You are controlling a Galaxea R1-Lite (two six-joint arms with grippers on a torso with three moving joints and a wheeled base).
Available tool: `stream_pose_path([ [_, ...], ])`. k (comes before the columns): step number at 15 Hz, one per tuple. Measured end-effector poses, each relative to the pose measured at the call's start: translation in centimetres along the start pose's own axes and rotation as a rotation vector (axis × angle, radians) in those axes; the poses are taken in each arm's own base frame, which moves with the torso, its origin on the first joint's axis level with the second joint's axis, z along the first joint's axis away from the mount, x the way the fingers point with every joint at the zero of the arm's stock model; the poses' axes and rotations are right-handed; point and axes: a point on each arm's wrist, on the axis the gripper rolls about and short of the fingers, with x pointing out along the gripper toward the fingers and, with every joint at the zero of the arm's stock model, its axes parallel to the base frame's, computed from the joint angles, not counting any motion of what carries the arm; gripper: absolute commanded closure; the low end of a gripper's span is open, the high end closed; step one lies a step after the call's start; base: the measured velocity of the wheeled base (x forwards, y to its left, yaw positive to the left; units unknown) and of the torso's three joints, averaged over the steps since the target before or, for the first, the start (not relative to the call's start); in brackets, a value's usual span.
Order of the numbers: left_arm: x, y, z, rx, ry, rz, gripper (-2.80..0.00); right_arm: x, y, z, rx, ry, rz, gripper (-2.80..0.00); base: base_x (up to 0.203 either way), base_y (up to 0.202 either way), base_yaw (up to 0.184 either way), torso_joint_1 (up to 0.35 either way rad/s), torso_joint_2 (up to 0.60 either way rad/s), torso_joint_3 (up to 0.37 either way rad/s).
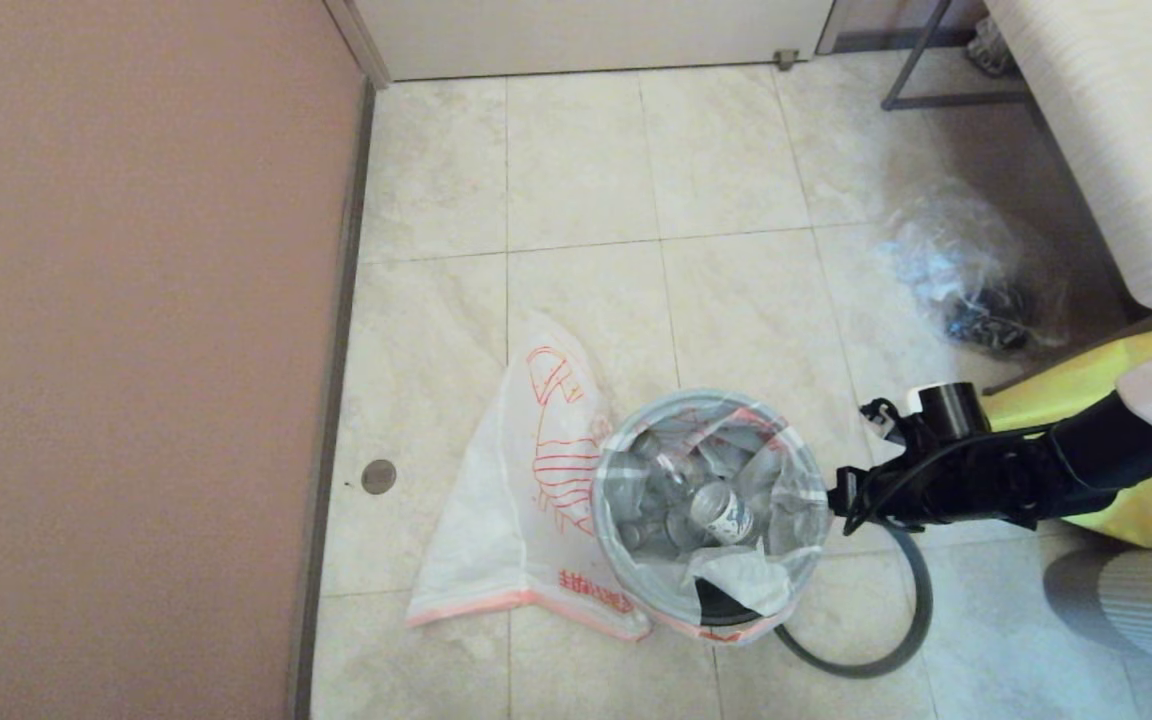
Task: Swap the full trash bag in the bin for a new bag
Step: Place the trash bag on the floor
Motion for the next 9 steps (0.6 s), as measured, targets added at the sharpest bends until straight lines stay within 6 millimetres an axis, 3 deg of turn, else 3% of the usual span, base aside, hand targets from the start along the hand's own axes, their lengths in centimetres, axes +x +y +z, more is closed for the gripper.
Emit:
stream_pose_path([
  [5,0.0,0.0,0.0,0.000,0.000,0.000,0.00,-0.8,0.7,0.9,0.138,0.014,0.142,0.00,0.000,0.000,0.000,0.000,0.00,0.000],
  [9,0.0,0.0,0.0,0.000,0.000,0.000,0.00,-3.3,0.9,1.3,0.212,0.014,0.211,0.00,0.000,0.000,0.000,0.000,0.00,0.000],
])
